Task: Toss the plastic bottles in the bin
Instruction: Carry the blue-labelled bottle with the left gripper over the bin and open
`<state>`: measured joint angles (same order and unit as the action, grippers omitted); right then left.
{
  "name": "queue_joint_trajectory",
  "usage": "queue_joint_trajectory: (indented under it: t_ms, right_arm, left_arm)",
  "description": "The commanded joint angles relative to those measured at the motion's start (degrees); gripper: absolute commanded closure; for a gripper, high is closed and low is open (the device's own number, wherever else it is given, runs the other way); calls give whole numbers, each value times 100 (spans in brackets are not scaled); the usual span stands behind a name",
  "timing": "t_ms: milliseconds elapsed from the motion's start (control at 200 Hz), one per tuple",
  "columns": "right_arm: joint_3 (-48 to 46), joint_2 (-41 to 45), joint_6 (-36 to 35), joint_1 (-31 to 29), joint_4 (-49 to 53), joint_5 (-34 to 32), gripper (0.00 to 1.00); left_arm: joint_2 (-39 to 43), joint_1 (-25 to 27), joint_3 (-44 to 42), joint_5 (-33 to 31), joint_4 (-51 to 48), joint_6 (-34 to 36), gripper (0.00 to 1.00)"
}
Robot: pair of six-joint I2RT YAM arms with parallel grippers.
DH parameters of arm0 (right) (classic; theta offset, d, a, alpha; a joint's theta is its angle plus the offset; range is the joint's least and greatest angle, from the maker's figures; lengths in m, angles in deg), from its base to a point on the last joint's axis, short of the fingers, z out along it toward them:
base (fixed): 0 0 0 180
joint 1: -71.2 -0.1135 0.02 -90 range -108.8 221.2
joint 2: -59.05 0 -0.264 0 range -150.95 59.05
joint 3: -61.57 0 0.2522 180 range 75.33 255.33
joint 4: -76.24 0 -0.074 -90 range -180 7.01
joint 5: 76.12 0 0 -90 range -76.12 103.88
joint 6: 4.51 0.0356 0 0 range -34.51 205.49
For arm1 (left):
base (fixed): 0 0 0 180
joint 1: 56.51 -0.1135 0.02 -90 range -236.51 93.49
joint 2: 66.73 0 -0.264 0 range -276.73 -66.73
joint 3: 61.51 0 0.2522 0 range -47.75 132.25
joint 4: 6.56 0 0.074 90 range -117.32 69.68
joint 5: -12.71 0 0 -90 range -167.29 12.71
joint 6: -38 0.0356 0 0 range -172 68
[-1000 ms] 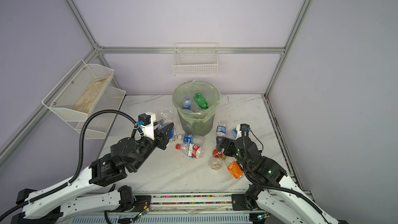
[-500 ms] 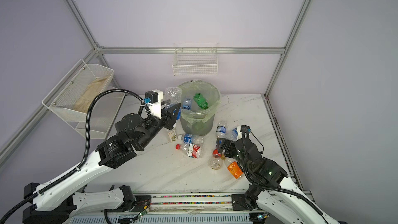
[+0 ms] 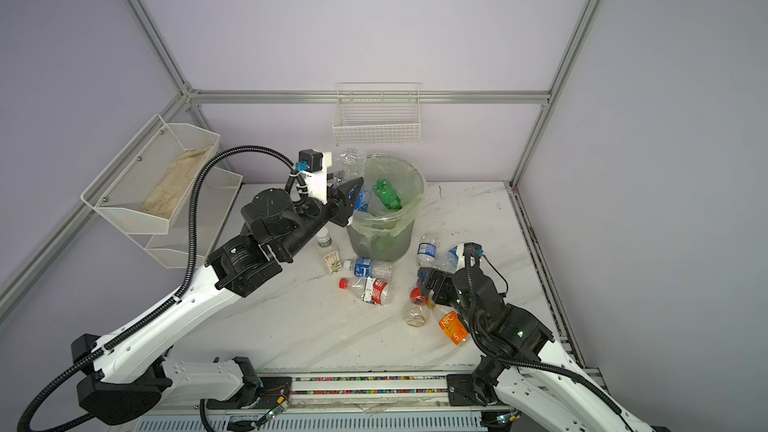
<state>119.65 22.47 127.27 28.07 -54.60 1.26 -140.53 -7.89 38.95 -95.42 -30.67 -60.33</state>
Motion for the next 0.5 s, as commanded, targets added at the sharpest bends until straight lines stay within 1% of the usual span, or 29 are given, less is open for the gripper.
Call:
queue_joint_trajectory:
  t_ms: [0, 220, 235, 305, 370, 390, 415, 435, 440, 455, 475, 485, 495]
  right_arm:
    - [-98, 37, 61, 2, 19, -47, 3]
    - [-90, 45, 60, 2, 29, -35, 3]
    - [-84, 44, 66, 1, 29, -26, 3]
    - [-94, 62, 66, 3, 29, -6, 3]
    - [-92, 85, 66, -1, 33, 29, 3]
    - [-94, 89, 65, -2, 48, 40, 3]
    - [-81, 102, 73, 0, 66, 47, 3]
    - [-68, 114, 74, -2, 91, 49, 3]
    - [-66, 119, 75, -2, 95, 49, 3]
    - [-56, 124, 71, 1, 117, 41, 3]
    - [-47, 143, 71, -2, 150, 28, 3]
    - [-40, 153, 68, 2, 167, 24, 3]
    - [-33, 160, 67, 1, 186, 19, 3]
  left_arm:
    - [-120, -165, 685, 307, 200, 8, 100]
    - [-668, -627, 1269, 732, -27, -185, 100]
    - [-866, -657, 1303, 774, -25, -186, 100]
    - [-1203, -879, 1461, 998, -119, -243, 100]
    - [-1575, -1113, 1760, 1193, -526, -361, 100]
    - [-1687, -1169, 1868, 1268, -661, -539, 97]
    - [-1816, -1237, 2009, 1367, -862, -607, 85]
    - [-1912, -1274, 2113, 1435, -1014, -648, 64]
    - [-1938, -1284, 2140, 1453, -1053, -658, 61]
    - [-1996, -1303, 2228, 1491, -1168, -685, 37]
    - [-2079, -1323, 2343, 1535, -1330, -718, 12]
    - [-2113, -1323, 2420, 1557, -1417, -728, 3]
    - [-2143, -1332, 2481, 1578, -1503, -741, 1]
